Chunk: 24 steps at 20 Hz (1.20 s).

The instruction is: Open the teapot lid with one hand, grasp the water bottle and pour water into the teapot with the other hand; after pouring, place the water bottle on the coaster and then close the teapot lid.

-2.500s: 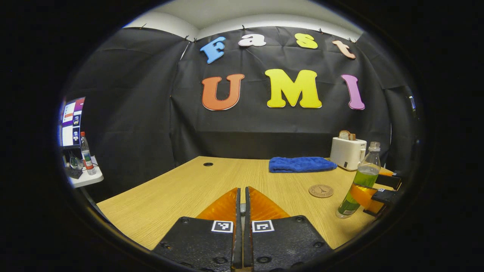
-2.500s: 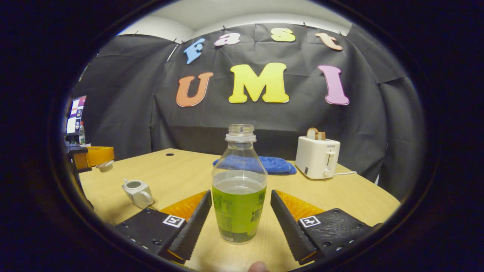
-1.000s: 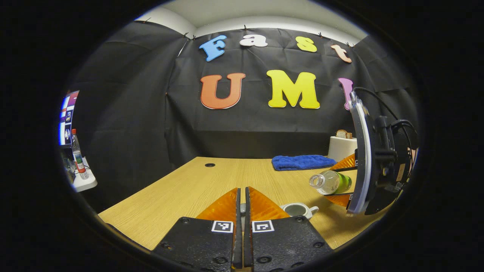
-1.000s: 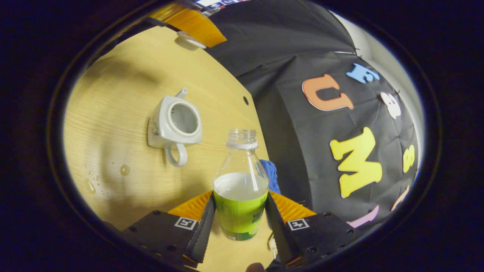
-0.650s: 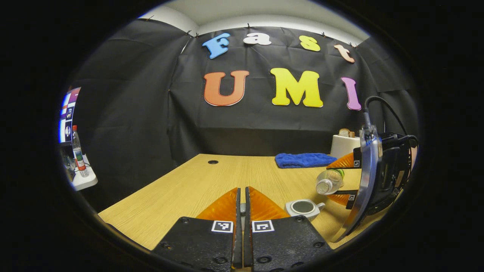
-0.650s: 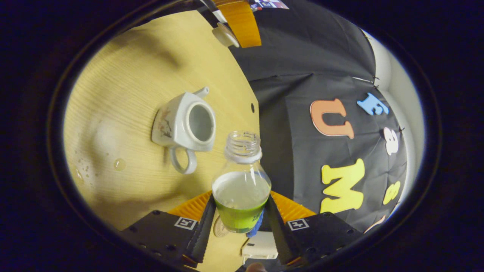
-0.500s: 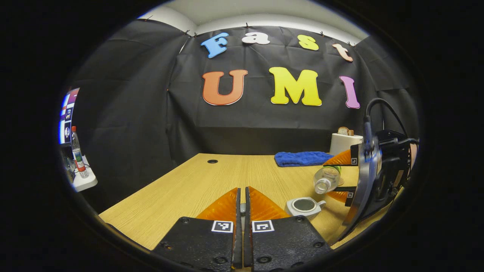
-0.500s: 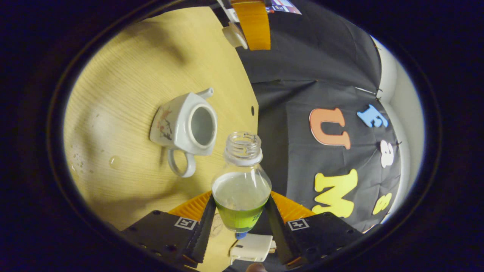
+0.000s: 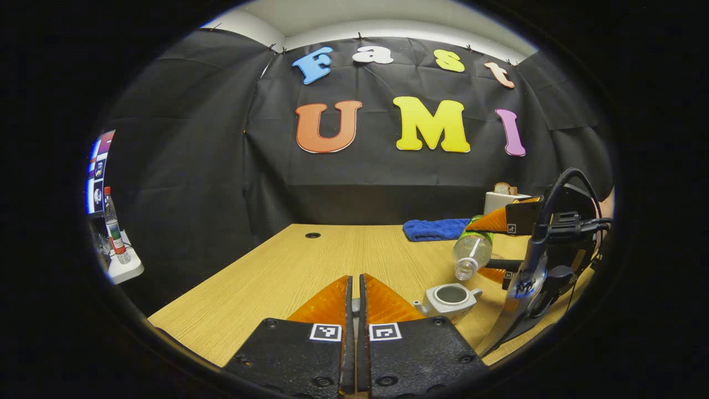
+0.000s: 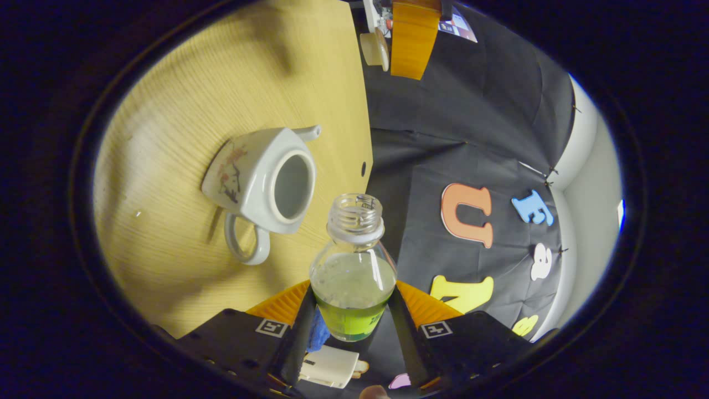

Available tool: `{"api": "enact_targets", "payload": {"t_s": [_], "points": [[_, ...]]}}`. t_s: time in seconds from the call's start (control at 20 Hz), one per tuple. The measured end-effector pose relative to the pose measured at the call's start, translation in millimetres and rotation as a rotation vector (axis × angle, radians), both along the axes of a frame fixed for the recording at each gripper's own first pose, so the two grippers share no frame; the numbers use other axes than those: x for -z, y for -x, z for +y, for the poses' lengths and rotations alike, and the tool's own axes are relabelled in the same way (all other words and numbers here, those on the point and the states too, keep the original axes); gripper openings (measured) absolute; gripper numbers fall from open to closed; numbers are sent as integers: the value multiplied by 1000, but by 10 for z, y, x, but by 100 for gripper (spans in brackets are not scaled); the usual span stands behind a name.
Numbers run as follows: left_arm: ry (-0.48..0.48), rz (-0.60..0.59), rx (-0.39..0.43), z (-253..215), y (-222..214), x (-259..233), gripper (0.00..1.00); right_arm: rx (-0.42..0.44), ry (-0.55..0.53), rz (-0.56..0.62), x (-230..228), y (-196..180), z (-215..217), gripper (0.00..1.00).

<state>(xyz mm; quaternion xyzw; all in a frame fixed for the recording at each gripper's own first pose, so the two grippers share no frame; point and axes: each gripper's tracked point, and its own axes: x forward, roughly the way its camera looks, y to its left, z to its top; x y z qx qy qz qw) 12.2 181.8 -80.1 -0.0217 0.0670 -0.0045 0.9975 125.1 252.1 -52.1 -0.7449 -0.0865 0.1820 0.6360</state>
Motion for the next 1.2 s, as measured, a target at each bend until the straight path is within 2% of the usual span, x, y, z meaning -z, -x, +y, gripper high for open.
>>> {"api": "enact_targets", "payload": {"t_s": [0.55, 1.2], "points": [[3, 9, 5, 16, -1, 42, 4, -41, 127, -111, -49, -34, 69, 71], [0, 12, 8, 24, 11, 59, 4, -59, 207, -192, -145, -64, 105, 72]]}}
